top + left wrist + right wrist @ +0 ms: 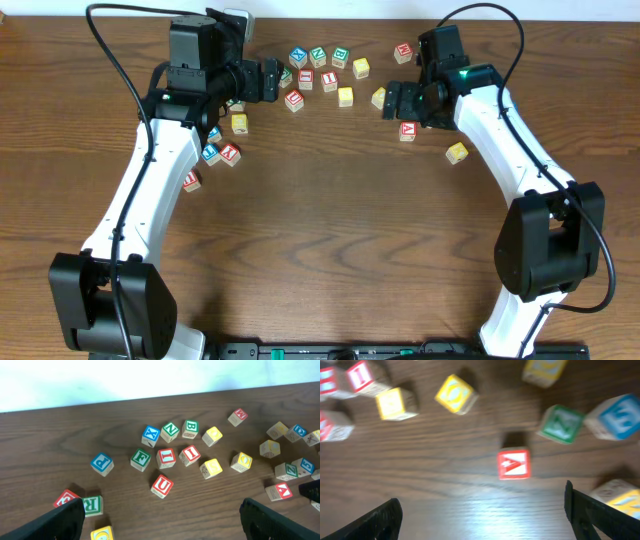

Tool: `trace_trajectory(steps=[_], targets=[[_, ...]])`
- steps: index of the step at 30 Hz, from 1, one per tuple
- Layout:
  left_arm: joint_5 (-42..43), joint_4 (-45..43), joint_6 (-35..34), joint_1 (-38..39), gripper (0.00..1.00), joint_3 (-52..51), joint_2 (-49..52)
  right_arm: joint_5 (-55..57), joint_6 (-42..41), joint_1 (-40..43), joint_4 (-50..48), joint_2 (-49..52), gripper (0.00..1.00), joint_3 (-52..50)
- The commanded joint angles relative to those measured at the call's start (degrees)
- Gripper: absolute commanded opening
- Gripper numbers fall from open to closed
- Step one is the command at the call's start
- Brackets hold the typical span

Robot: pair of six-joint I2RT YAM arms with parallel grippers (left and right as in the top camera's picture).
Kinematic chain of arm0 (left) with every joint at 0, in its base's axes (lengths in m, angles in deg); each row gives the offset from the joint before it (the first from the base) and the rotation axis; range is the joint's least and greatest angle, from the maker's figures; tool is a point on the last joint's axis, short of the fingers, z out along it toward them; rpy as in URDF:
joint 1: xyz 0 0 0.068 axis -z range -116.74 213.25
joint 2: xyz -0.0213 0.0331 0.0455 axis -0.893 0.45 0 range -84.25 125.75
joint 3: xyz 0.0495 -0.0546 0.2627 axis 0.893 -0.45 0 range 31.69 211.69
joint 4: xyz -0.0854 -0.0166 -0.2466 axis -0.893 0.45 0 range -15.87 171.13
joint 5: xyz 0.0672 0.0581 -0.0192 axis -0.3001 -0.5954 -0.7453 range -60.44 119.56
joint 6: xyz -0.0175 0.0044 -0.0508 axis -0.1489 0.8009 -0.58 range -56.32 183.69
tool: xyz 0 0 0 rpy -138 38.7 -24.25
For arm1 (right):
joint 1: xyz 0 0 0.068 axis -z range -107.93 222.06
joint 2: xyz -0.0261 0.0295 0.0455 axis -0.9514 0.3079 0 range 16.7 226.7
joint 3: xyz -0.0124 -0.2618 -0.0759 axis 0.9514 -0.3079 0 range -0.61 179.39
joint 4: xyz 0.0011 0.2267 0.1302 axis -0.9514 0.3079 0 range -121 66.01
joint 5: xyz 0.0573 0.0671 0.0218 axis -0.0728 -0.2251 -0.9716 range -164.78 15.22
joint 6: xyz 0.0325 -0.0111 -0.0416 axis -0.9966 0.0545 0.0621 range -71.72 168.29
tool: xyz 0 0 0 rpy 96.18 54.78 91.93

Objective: Spell out AI2

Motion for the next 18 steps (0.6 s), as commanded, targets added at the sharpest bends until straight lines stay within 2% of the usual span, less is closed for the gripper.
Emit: trace_trajectory(steps=[1, 2, 4, 7, 8, 11, 12, 16, 18], targets=[[-0.2, 0.4, -0.8, 0.1, 0.98, 1.0, -0.5, -6.6, -0.4, -0.4, -0.7, -0.1, 0.99, 0.3], [-0.2, 0.4, -0.8, 0.1, 0.98, 1.0, -0.5, -6.6, -0.5, -0.6, -0.8, -0.1, 0.99, 0.3], [-0.2, 0.4, -0.8, 0.1, 0.98, 1.0, -0.5, -6.5, -1.2, -0.8, -1.4, -0.1, 0.84, 0.3], [-0.2, 0.4, -0.8, 0.1, 0.98, 1.0, -0.5, -2.4, -9.5, -1.4, -1.5, 0.0, 0.68, 0.3], [-0.2, 0.4, -0.8, 0.1, 0.97, 1.0, -0.5, -0.5, -13.0, -1.5, -0.9, -0.1, 0.67, 0.3], [-0.4, 0.4, -0.8, 0.1, 0.98, 1.0, -0.5, 4.7, -20.5, -1.9, 1.1, 0.0, 0.81, 0.3], [-0.4, 0.3, -0.8, 0.1, 0.98, 1.0, -0.5, 6.1, -22.4, -1.9, 1.9, 0.1, 0.82, 0.3], [-0.4, 0.4, -0.8, 0.1, 0.98, 1.0, -0.5, 7.8, -24.2, -1.8, 2.6, 0.7, 0.80, 0.3], [-0.4, 0.4, -0.8, 0.1, 0.98, 1.0, -0.5, 9.6, -20.2, -1.9, 1.5, 1.2, 0.73, 0.3]])
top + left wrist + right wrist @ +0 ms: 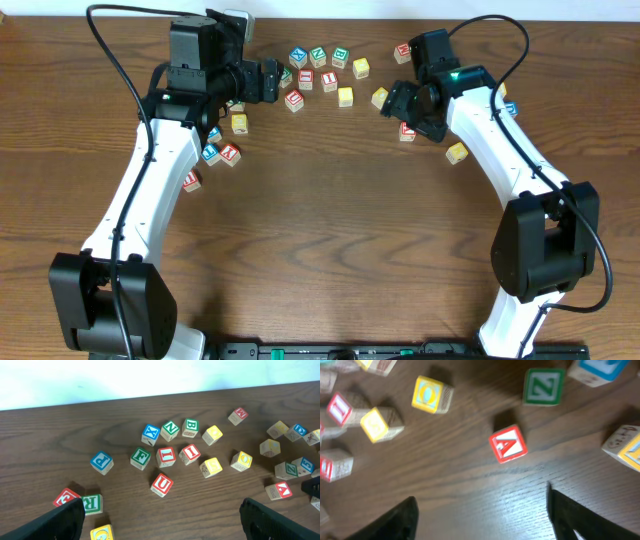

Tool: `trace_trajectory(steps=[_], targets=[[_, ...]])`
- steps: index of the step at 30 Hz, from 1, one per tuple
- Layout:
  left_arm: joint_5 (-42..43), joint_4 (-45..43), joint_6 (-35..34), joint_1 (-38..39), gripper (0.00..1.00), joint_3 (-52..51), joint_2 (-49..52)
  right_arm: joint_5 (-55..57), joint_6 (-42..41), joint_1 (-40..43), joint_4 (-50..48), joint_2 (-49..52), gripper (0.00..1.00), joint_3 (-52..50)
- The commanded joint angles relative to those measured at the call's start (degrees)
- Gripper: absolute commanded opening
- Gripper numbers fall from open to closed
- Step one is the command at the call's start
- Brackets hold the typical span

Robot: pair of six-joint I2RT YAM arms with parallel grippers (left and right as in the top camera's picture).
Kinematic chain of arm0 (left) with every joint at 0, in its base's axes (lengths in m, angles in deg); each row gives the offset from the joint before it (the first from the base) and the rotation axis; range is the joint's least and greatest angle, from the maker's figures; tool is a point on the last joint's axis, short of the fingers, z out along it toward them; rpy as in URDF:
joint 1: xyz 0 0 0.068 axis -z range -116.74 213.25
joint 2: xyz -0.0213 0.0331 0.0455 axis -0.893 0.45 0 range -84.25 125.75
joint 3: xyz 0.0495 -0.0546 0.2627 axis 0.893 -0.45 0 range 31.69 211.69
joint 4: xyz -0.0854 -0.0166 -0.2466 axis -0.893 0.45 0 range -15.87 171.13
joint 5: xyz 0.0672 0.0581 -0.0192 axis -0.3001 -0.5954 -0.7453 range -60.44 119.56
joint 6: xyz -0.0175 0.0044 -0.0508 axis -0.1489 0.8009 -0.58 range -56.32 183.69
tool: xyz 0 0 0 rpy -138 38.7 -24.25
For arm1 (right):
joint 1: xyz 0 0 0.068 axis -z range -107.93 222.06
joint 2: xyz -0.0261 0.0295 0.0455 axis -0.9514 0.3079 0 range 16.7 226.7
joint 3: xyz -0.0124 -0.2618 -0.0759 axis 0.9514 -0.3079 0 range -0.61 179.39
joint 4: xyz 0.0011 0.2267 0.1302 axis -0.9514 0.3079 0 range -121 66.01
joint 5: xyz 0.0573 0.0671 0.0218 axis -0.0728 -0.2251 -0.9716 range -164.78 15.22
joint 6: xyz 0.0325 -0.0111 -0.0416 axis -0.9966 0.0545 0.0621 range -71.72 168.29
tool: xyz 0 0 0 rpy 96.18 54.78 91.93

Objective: Spell out AI2

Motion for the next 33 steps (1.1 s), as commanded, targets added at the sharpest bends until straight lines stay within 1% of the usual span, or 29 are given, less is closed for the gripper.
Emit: trace_trajectory(steps=[1, 2, 5, 7, 11, 18, 19, 21, 33], targets=[[-0.4, 0.4, -0.7, 0.1, 0.98, 1.0, -0.5, 5.2, 2.2, -0.2, -1.6, 1.2, 0.72, 0.3], [-0.4, 0.6, -0.7, 0.1, 0.98, 1.0, -0.5, 5.7, 5.7, -0.2, -2.6, 1.7, 0.70, 0.3], [-0.4, 1.6, -0.7, 0.1, 0.98, 1.0, -0.5, 5.6, 16.5, -0.2, -4.2, 4.0, 0.70, 0.3], [-0.6, 2.1, -0.7, 0.1, 0.98, 1.0, -0.5, 5.6, 20.2, -0.2, -4.3, 5.6, 0.67, 0.3], [-0.6, 2.1, -0.7, 0.1, 0.98, 1.0, -0.5, 5.7, 24.1, 0.0, -5.5, 8.0, 0.59, 0.3], [-0.6, 2.1, -0.7, 0.1, 0.98, 1.0, -0.5, 5.7, 27.1, 0.9, -6.6, 8.7, 0.52, 0.3], [-0.6, 2.1, -0.7, 0.1, 0.98, 1.0, -0.5, 5.7, 27.3, 1.1, -6.6, 8.8, 0.49, 0.3], [-0.6, 2.3, -0.7, 0.1, 0.98, 1.0, -0.5, 5.7, 27.3, 1.3, -6.3, 9.1, 0.48, 0.2], [-0.6, 2.3, -0.7, 0.1, 0.98, 1.0, -0.5, 5.4, 28.3, 1.5, -7.3, 11.5, 0.48, -1.3]])
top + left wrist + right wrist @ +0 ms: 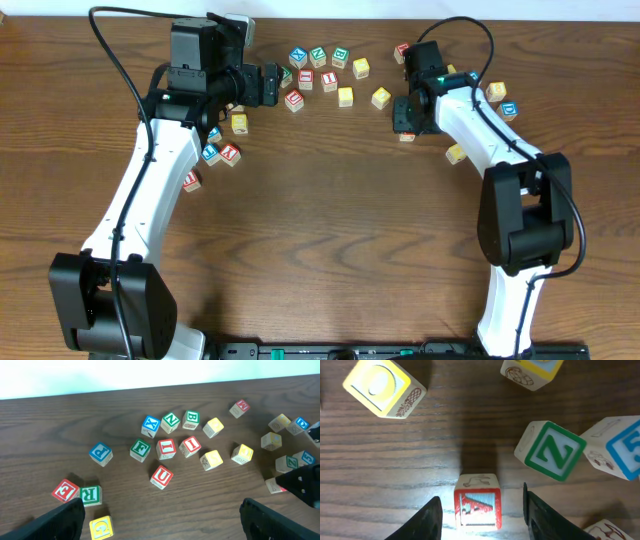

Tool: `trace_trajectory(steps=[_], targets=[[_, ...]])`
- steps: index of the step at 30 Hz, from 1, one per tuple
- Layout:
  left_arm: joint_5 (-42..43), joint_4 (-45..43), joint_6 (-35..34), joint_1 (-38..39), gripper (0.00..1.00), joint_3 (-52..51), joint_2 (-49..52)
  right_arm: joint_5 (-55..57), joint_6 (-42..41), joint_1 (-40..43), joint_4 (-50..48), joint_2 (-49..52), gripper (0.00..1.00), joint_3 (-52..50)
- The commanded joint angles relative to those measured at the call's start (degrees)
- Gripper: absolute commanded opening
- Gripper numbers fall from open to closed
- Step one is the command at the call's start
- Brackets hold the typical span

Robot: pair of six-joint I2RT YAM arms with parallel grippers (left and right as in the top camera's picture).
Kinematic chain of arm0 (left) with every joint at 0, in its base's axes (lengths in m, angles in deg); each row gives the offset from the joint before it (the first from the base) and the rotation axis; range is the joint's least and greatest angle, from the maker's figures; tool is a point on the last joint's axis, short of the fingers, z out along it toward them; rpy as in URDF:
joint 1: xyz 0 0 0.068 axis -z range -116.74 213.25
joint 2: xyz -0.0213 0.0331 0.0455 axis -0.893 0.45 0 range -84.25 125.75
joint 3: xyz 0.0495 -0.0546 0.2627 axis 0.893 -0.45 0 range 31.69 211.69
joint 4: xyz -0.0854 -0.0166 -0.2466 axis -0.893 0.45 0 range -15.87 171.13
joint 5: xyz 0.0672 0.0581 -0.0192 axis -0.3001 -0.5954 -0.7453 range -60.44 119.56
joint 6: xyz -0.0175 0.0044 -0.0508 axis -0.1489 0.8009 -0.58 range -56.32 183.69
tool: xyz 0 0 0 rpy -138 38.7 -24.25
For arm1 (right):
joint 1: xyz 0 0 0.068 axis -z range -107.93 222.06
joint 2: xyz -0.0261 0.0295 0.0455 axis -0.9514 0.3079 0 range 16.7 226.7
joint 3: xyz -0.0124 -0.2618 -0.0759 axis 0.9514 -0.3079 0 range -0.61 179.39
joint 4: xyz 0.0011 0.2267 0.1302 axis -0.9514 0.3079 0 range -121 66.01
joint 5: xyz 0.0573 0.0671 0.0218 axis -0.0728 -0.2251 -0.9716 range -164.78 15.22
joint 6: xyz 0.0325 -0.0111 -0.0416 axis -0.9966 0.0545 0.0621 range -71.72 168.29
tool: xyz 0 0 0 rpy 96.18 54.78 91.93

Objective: Spell out AI2

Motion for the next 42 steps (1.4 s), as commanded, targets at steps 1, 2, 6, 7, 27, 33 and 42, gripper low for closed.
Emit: trace_trajectory(steps=[1, 2, 6, 7, 27, 33, 42], targets=[[-0.6, 0.2, -0.7, 0.1, 0.98, 1.0, -0.5, 0.5, 1.1, 0.3, -0.5, 2.4, 0.47, -0.8], [-0.6, 0.2, -0.7, 0.1, 0.98, 1.0, -0.5, 0.5, 1.1, 0.3, -0.6, 3.0, 0.46, -0.8], [-0.6, 0.2, -0.7, 0.1, 0.98, 1.0, -0.5, 0.3, 1.1, 0.3, -1.2, 3.7, 0.37, -0.8], [-0.6, 0.2, -0.7, 0.1, 0.98, 1.0, -0.5, 0.3, 1.1, 0.3, -1.4, 3.7, 0.34, -0.8], [-7.3, 0.2, -0.7, 0.1, 0.98, 1.0, -0.5, -5.3, 14.2, -4.7, 4.0, 1.9, 0.26, 4.8], [-9.8, 0.2, -0.7, 0.0, 0.98, 1.0, -0.5, -5.2, 17.7, -11.4, 4.1, 1.9, 0.26, 5.3], [-19.0, 0.7, -0.7, -1.3, 0.98, 1.0, -0.5, -0.9, 24.9, -20.8, 0.6, 1.9, 0.29, 5.3]])
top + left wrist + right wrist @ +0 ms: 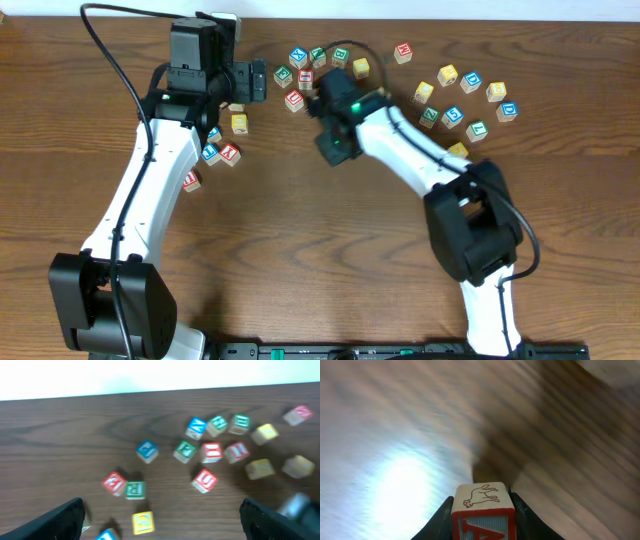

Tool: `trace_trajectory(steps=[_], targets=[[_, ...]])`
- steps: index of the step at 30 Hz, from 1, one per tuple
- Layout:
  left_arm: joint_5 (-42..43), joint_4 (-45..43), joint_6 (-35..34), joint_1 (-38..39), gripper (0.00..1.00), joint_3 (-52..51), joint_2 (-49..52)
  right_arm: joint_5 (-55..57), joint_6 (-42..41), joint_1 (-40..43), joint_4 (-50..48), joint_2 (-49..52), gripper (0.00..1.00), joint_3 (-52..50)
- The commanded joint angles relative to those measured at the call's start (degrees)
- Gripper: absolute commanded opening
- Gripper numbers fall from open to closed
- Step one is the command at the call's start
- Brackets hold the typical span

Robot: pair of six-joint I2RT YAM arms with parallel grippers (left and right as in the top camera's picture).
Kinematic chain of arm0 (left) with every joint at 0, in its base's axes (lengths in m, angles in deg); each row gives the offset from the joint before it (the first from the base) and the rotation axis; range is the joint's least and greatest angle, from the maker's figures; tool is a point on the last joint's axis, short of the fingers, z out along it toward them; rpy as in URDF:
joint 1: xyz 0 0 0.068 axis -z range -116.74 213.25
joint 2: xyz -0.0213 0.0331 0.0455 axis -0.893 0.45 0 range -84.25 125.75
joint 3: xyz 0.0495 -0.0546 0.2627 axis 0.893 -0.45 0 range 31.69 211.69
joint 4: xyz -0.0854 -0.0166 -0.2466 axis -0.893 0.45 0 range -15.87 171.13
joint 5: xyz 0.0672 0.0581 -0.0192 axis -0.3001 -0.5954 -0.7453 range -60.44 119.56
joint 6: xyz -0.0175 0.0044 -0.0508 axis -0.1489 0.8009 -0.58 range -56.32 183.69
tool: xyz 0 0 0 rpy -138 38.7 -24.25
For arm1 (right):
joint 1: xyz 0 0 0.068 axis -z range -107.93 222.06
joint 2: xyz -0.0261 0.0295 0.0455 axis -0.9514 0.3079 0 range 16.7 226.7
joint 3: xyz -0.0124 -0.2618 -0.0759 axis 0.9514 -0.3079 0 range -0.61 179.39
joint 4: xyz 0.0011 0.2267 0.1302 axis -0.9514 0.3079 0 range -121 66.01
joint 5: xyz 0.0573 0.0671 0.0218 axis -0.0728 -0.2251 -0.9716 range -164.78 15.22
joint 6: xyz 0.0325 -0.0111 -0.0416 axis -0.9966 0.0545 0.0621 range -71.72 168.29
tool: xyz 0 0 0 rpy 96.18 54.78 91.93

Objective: Spell out AI2

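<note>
My right gripper [482,512] is shut on a red letter A block [481,497] with an animal drawing on its upper face, held above bare wood. In the overhead view the right gripper [333,151] hangs just below the middle cluster of blocks, and the A block is hidden under it. Two red I blocks [211,451] lie side by side in that cluster. My left gripper [252,82] is open with nothing between its fingers, at the cluster's left side. No block with a 2 can be made out.
Several more blocks [470,85] are scattered at the back right, and a yellow block [457,150] lies nearer the front. Another group [222,152] sits under the left arm. The right arm [400,140] stretches across the table's middle. The left wrist view is blurred.
My right gripper stood open around the red A block in the right cluster. Now it is shut on that block, off the table and far to the left. The left wrist view has shifted.
At first my right gripper hung open above the right cluster with the red A block in sight. It was then closer over the block, then low with its fingers on either side. Now it holds the A block below the middle cluster. The left gripper stayed open.
</note>
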Motion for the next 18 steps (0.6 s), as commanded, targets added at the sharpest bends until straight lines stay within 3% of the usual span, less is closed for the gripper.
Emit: trace_trajectory(steps=[1, 8, 10, 18], targets=[[-6.4, 0.6, -0.7, -1.5, 0.98, 1.0, -0.5, 2.0, 5.3, -2.3, -1.3, -1.2, 0.29, 1.0], [-7.3, 1.9, -0.7, -6.4, 0.98, 1.0, -0.5, 1.9, 11.6, -4.6, -2.3, -1.2, 0.29, 1.0], [-7.2, 2.1, -0.7, -8.1, 0.97, 1.0, -0.5, 1.9, 12.6, -4.8, -2.0, -1.2, 0.35, 0.9], [-7.2, 3.1, -1.0, -11.8, 0.97, 1.0, -0.5, -2.5, 21.9, -5.0, -0.6, -1.2, 0.38, 0.7]])
